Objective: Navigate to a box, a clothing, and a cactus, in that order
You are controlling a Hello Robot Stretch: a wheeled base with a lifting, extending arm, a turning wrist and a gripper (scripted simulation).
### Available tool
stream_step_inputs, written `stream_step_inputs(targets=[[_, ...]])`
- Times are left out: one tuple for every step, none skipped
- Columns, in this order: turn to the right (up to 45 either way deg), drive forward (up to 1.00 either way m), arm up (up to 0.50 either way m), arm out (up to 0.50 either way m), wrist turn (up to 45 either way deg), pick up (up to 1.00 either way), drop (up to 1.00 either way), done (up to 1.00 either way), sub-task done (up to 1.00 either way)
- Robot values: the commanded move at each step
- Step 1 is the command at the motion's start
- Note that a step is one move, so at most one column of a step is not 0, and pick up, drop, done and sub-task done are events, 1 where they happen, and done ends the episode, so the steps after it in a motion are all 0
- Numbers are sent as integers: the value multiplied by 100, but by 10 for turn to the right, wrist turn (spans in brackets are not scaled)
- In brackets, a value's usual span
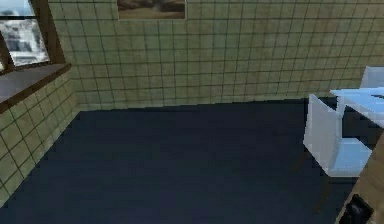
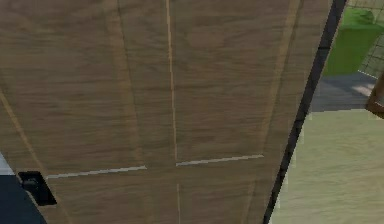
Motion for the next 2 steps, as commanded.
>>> stream_step_inputs(targets=[[-180, 0, 0, 0, 0, 0, 0, 0, 0], [0, 75, 0, 0, 0, 0, 0, 0, 0]])
